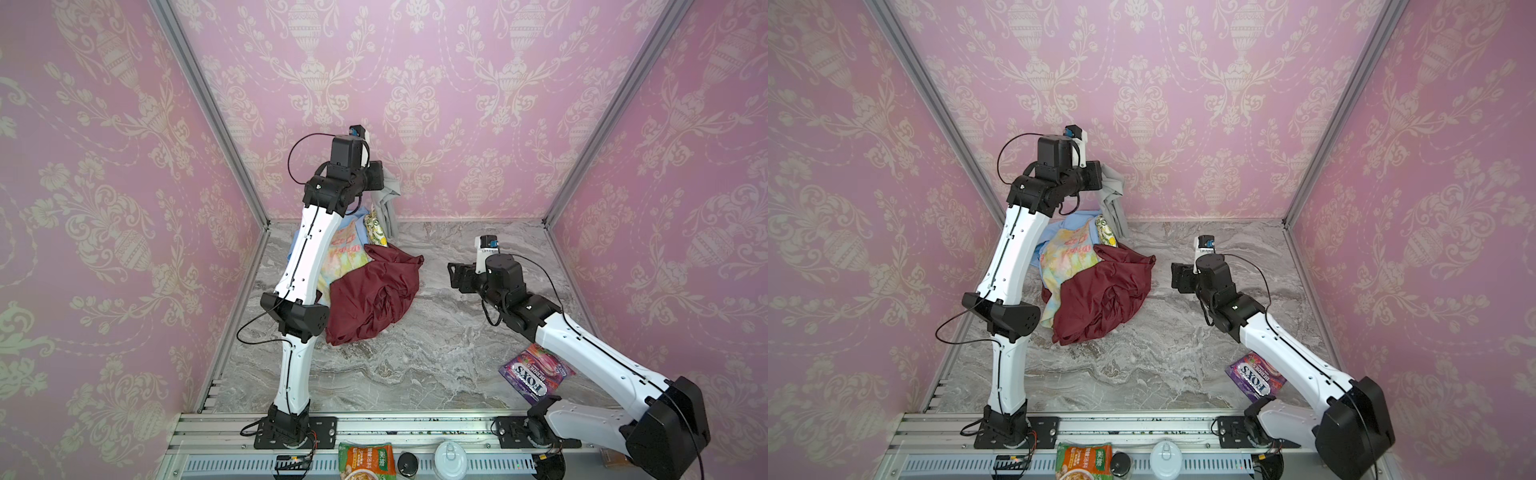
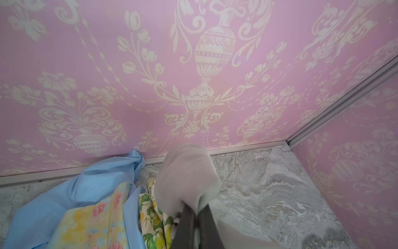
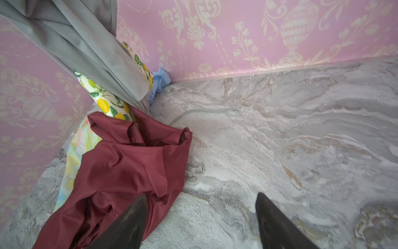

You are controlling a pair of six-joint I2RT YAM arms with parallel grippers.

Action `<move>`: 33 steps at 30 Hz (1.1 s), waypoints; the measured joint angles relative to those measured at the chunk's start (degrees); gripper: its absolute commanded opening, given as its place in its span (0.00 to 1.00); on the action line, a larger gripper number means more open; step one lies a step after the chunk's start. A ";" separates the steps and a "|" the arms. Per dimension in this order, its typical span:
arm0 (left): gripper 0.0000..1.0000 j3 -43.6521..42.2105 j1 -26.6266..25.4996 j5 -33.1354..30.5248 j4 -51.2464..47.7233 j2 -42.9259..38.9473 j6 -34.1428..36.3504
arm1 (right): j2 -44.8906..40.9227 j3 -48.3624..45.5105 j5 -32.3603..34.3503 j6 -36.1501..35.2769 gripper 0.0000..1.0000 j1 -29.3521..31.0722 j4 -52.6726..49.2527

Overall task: Pick out a specific cloth from the pile
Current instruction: 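Lift the grey cloth high with the left gripper while the right gripper approaches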

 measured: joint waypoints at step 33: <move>0.00 -8.13 -2.89 13.73 4.09 -14.80 -6.95 | 53.33 40.74 -11.08 -9.75 0.79 10.32 33.97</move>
